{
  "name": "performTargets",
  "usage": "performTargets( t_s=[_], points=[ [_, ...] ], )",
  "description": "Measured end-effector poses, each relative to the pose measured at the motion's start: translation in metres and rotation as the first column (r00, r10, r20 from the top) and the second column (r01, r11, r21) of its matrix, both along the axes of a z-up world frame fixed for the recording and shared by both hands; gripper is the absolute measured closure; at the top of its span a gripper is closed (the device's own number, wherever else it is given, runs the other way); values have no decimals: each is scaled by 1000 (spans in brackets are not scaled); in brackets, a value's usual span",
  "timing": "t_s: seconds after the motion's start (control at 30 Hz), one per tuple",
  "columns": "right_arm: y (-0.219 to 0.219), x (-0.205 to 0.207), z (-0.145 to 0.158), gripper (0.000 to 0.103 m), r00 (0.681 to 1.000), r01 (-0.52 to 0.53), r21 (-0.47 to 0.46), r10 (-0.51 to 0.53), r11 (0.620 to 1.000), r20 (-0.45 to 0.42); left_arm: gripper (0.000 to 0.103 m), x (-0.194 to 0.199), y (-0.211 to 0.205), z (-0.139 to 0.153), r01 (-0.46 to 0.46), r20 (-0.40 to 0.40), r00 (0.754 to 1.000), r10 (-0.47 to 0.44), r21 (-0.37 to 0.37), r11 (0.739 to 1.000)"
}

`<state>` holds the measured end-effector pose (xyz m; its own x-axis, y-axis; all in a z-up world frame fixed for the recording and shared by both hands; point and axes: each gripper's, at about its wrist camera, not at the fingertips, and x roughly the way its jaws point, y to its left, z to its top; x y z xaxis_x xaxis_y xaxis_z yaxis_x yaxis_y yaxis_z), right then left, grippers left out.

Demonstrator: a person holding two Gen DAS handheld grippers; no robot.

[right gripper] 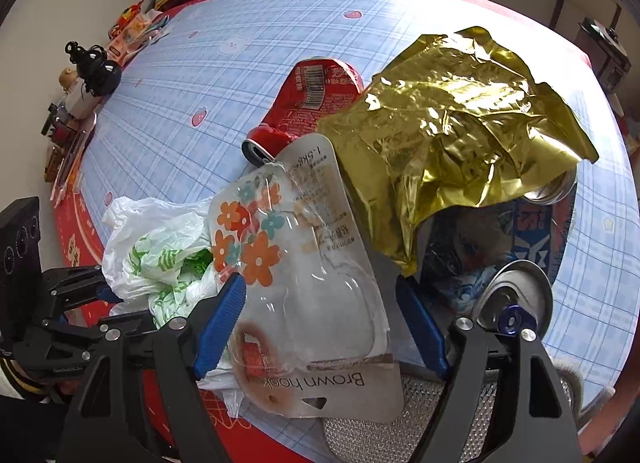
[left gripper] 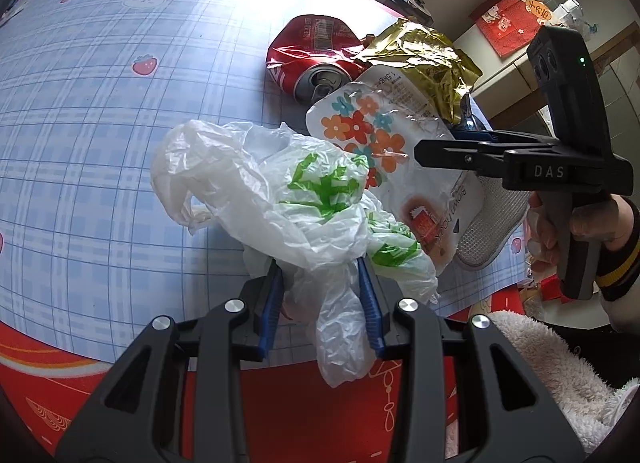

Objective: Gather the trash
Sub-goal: 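Grasp the printed snack pouch with the right gripper while the left gripper holds the bag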

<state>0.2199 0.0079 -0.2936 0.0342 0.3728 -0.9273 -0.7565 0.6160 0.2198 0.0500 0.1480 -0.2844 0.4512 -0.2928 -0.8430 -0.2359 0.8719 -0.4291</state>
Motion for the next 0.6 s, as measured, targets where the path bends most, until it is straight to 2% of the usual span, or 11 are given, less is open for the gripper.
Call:
performTargets(
  t_s=[0.03,0.2,0.37,0.43,0.6],
  points=[
    [2,-1,0,24,1000,-9,-9,9,1000,0,65,0,0,0,-1,-1,1000,1,-1,1000],
    [5,-13,8,40,999,-51,-26,51,998,-11,66,1,1,-2,-9,-2,1000,9,-3,1000],
    [-11,-18,29,61,999,-23,47,24,999,-36,66,0,2,-2,-21,0,1000,21,-5,1000],
    [-18,-22,37,66,999,-16,80,20,997,-46,66,0,1,-2,-22,2,1000,22,-2,1000],
    [-13,-49,38,67,993,-113,56,114,992,-10,66,2,-3,-1,-16,1,1000,16,0,1000]
  ],
)
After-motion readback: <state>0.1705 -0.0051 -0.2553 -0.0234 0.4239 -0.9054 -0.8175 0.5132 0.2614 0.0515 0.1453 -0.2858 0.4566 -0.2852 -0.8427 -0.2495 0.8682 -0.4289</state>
